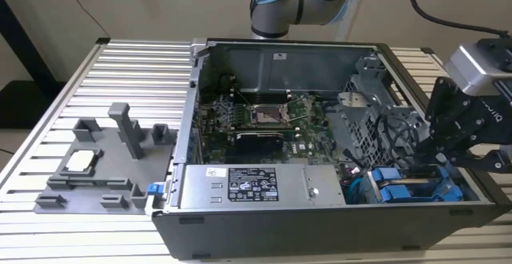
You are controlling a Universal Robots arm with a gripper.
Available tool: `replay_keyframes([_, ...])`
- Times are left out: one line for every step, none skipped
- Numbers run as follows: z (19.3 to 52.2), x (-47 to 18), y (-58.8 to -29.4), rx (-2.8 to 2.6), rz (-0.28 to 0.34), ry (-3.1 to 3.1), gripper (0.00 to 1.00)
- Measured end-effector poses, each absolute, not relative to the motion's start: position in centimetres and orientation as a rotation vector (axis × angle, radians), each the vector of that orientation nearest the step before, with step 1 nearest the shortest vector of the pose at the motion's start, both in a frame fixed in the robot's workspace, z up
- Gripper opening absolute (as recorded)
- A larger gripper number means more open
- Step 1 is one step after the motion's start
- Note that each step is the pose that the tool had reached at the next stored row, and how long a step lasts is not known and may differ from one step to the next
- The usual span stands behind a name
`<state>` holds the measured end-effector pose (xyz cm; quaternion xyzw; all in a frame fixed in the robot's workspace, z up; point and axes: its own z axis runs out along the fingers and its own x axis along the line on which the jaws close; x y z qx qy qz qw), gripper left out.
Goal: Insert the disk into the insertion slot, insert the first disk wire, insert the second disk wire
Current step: 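Insert the second disk wire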
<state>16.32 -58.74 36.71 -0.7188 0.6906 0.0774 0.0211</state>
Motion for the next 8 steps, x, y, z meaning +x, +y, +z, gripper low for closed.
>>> replay_keyframes([37.18,16.32,-58.74,-2.228,0.240,2.141,0.24])
replay_keyframes([37.47,16.32,-58.74,-2.228,0.240,2.141,0.24])
replay_keyframes([37.51,16.32,-58.74,-2.228,0.240,2.141,0.24])
replay_keyframes([37.51,16.32,-58.74,-2.228,0.240,2.141,0.24])
replay_keyframes([37.52,16.32,-58.74,-2.228,0.240,2.141,0.24])
replay_keyframes([37.53,16.32,-58.74,-2.228,0.240,2.141,0.24])
replay_keyframes([37.55,16.33,-58.74,-2.228,0.240,2.141,0.24])
replay_keyframes([37.57,16.32,-58.74,-2.228,0.240,2.141,0.24])
